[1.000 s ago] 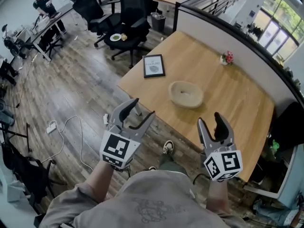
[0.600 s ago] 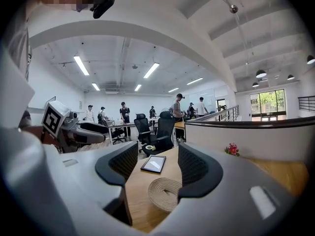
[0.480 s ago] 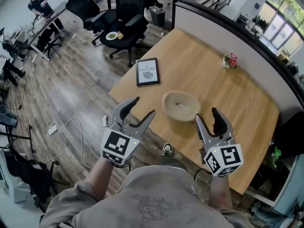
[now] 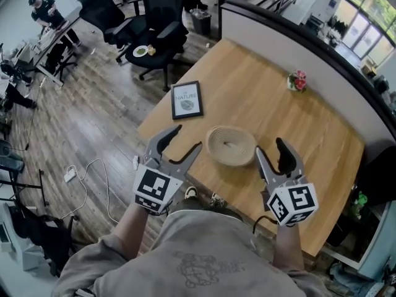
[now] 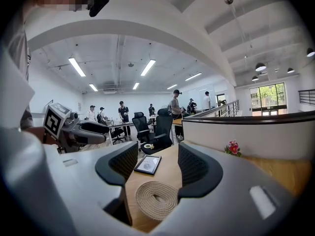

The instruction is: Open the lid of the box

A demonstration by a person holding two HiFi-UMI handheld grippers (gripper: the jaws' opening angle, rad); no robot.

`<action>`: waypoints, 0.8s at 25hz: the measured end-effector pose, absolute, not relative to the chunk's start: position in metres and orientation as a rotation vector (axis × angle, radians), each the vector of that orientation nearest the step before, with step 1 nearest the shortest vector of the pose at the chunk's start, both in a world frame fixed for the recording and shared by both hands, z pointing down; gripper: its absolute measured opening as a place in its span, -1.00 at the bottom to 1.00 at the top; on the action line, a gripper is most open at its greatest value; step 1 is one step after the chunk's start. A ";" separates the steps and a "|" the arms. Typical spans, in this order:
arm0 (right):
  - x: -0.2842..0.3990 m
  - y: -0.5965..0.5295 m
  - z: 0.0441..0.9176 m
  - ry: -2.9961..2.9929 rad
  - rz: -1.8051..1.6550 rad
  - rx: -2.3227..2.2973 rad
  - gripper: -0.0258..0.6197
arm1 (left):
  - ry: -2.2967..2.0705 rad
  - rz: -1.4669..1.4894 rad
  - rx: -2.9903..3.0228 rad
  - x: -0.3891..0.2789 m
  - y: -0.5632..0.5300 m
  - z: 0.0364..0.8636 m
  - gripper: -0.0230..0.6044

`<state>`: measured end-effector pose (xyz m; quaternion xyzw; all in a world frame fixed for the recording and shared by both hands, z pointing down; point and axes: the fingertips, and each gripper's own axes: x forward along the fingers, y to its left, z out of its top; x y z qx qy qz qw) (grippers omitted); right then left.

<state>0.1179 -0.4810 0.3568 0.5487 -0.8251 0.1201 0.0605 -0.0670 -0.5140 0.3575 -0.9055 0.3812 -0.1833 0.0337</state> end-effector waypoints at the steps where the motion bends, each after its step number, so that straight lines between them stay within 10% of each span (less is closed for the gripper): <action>1: 0.118 -0.481 0.357 -2.492 0.366 1.665 -0.17 | 1.163 -0.560 -2.789 -0.067 -0.516 0.356 -0.13; 20: 0.090 -0.487 0.403 -2.379 0.459 1.634 -0.17 | 0.720 -0.536 -2.786 -0.075 -0.559 0.403 -0.12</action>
